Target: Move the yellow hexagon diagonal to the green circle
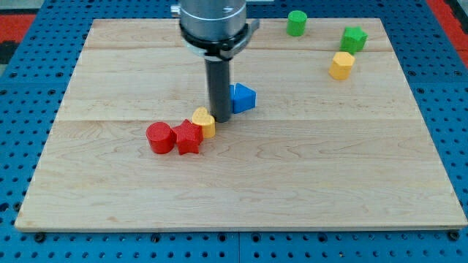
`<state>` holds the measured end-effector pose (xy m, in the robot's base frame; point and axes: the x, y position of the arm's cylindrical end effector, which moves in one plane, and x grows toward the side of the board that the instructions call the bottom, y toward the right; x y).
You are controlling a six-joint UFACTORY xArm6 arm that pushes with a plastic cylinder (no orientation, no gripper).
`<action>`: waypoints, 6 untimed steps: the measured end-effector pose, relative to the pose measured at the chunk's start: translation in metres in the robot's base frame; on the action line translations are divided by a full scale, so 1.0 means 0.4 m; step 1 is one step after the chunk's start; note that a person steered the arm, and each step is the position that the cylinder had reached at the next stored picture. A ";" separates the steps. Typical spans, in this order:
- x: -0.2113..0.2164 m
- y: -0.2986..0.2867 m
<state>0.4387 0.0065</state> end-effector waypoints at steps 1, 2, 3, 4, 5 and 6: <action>-0.041 0.341; -0.180 0.535; -0.266 0.523; -0.255 0.308; -0.259 0.133; -0.253 0.367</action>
